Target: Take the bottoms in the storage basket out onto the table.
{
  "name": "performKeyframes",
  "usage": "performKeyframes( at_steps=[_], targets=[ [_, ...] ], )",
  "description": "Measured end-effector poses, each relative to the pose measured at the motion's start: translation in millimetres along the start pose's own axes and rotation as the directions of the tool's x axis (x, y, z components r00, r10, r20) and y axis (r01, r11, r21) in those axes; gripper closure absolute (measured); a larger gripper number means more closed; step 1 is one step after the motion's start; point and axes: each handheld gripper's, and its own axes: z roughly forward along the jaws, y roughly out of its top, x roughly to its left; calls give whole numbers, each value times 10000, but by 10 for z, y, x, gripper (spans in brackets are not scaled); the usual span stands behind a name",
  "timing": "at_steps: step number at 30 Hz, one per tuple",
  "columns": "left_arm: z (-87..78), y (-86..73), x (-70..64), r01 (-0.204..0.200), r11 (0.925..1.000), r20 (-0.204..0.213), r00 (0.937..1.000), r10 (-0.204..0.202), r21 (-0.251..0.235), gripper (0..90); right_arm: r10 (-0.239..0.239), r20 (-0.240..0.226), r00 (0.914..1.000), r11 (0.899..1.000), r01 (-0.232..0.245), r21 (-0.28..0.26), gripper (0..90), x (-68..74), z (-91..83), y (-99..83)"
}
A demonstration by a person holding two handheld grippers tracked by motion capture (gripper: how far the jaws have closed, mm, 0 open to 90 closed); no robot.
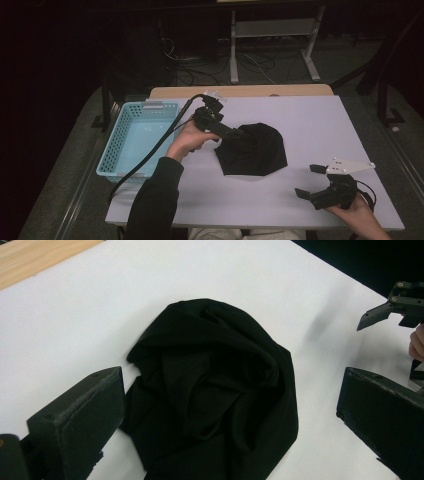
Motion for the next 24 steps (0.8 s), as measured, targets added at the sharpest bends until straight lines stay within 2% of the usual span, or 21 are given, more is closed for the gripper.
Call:
performKeyframes(
  at_steps=[8, 16, 19, 24],
  targets=[
    [-191, -147, 43, 167, 9996, -186, 9997, -171, -245, 0, -4, 8, 10000, 10000, 4, 23, 0, 3, 4, 1],
    [-286, -266, 43, 156, 9992, -261, 9995, -166, -371, 0, 8, 19, 10000, 10000, -8, 41, 0, 1, 5, -2],
    [-317, -336, 43, 143, 9995, -385, 9991, -153, -277, 0, 18, 17, 10000, 10000, -18, 20, 0, 1, 4, -1],
    [-406, -437, 63, 169, 9990, -521, 9985, -190, -409, 0, 12, 16, 10000, 10000, -12, 39, 0, 2, 5, -1]
  ],
)
